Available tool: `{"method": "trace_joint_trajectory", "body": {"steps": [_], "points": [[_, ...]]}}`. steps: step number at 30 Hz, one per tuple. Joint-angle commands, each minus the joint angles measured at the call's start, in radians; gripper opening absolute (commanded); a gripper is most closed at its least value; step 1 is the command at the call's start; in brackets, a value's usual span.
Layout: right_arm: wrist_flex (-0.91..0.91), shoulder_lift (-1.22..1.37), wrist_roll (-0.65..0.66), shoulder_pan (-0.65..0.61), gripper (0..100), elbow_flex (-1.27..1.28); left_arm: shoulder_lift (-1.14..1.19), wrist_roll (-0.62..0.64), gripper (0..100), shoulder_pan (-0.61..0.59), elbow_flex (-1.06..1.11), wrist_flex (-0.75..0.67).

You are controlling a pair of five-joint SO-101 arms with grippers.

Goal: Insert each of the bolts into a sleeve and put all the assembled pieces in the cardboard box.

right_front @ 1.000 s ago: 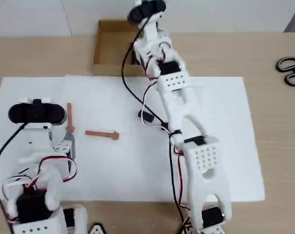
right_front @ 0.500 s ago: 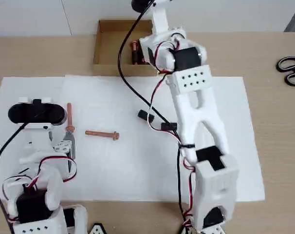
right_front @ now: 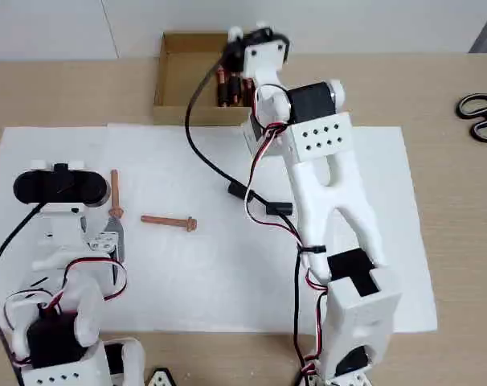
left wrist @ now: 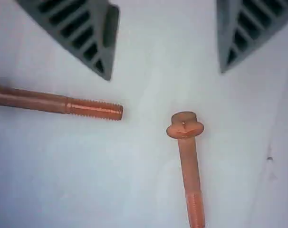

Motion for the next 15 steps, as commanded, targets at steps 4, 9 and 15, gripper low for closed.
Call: {"method": "trace_joint_trajectory", "body": {"steps": [4, 9, 15], "points": [[0.005, -0.061, 0.015, 0.008, 16.6, 0.103, -0.003, -0.008, 14, 0.005, -0.005, -0.017], [0.007, -0.053, 0.015, 0.051, 16.6, 0.107, -0.003, -0.008, 14, 0.006, -0.004, -0.017], [0.010, -0.059, 0.164, 0.077, 16.6, 0.252, -0.003, -0.008, 14, 0.006, -0.004, -0.017]]}}
